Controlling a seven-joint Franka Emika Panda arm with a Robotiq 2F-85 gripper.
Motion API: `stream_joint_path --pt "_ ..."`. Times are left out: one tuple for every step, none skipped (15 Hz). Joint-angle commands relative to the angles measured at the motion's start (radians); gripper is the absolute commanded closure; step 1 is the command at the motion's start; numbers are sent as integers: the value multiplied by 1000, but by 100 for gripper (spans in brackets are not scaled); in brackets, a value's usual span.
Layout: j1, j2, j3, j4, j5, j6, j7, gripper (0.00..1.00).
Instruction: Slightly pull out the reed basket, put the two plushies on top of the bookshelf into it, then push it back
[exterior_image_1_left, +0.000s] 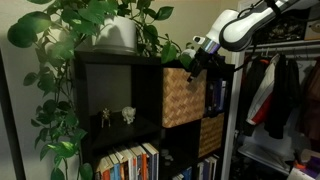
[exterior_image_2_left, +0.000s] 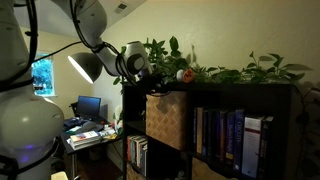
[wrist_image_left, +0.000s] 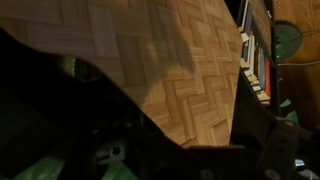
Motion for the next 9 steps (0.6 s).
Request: stream_joint_path --pt "12 -100 -8 -40 30 -176 -27 0" --pt "8 -117 -2 -40 23 -221 -22 0" --pt "10 -133 -1 -42 24 -255 -29 0" --pt "8 -149 3 -44 17 -287 -30 0" --pt "6 -164 7 -46 10 -315 -32 0" --pt "5 -176 10 -47 7 -346 -37 0" --pt "4 -186 13 -47 4 -371 -37 0" --pt "5 -195 13 -47 7 -394 -43 0" --pt "5 -202 14 -45 8 -415 -43 0"
